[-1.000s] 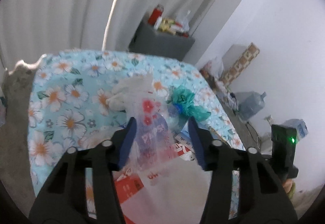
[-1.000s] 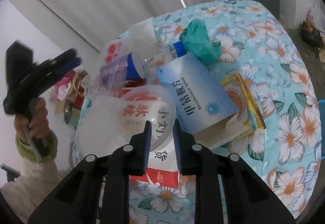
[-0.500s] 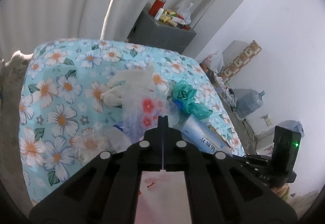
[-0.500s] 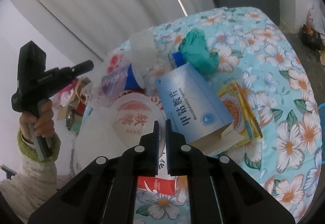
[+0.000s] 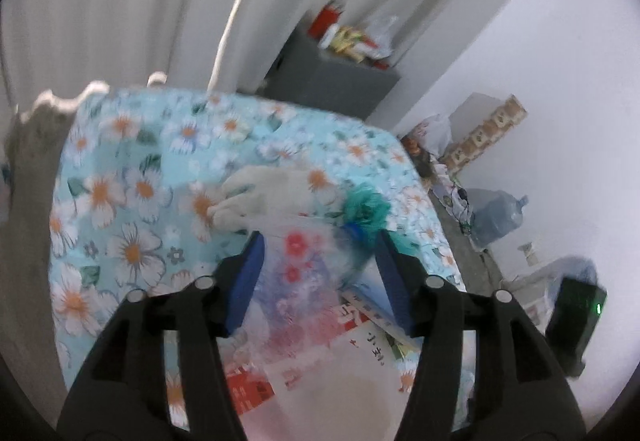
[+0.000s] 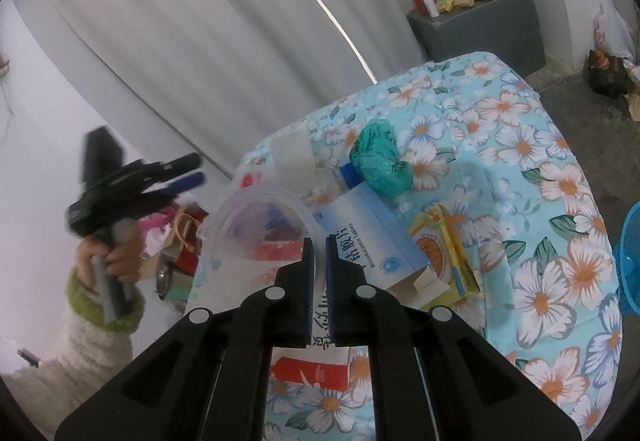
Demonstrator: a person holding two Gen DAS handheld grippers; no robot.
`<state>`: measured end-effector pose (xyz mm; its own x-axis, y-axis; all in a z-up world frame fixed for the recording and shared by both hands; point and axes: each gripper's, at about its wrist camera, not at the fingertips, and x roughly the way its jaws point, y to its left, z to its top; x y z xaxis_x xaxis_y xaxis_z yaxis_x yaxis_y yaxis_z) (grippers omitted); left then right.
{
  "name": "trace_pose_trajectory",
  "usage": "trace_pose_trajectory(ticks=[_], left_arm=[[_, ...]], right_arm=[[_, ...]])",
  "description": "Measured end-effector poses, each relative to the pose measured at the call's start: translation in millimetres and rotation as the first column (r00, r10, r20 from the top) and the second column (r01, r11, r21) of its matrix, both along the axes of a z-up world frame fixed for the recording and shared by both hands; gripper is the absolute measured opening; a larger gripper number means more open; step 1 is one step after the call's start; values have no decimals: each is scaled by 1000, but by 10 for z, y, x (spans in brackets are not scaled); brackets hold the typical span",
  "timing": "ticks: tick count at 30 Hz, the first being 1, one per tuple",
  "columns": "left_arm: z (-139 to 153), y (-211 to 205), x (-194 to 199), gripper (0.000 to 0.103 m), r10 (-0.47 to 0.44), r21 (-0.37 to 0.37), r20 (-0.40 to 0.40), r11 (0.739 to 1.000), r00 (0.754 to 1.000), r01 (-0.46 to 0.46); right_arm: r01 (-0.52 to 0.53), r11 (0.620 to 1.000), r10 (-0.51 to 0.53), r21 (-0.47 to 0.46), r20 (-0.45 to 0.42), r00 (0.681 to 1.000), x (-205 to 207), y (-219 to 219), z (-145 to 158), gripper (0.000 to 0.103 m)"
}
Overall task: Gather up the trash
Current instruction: 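Reach the left gripper to the clear plastic bag and close on it, then carry the plastic bag with the left gripper to the blue wastebasket and release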
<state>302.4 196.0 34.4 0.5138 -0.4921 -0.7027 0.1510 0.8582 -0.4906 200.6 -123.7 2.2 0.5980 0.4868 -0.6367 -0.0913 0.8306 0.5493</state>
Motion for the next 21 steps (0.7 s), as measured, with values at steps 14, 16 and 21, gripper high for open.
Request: trace_pose_trajectory(ticks=[14, 16, 21], left_arm=[[-527, 88, 489, 12, -36, -104, -162, 994, 986, 19], [-479, 75, 461, 8, -41, -90, -137, 996, 990, 29], [-195, 72, 301, 2, -30, -51, -47, 998, 998, 28]], right_arm=[[5, 999, -3, 44, -28, 1000, 40, -119, -147, 6], [6, 999, -5, 48, -31, 1000, 44, -131, -164, 6], [7, 998, -5, 59, -31, 1000, 29, -154, -174, 6]])
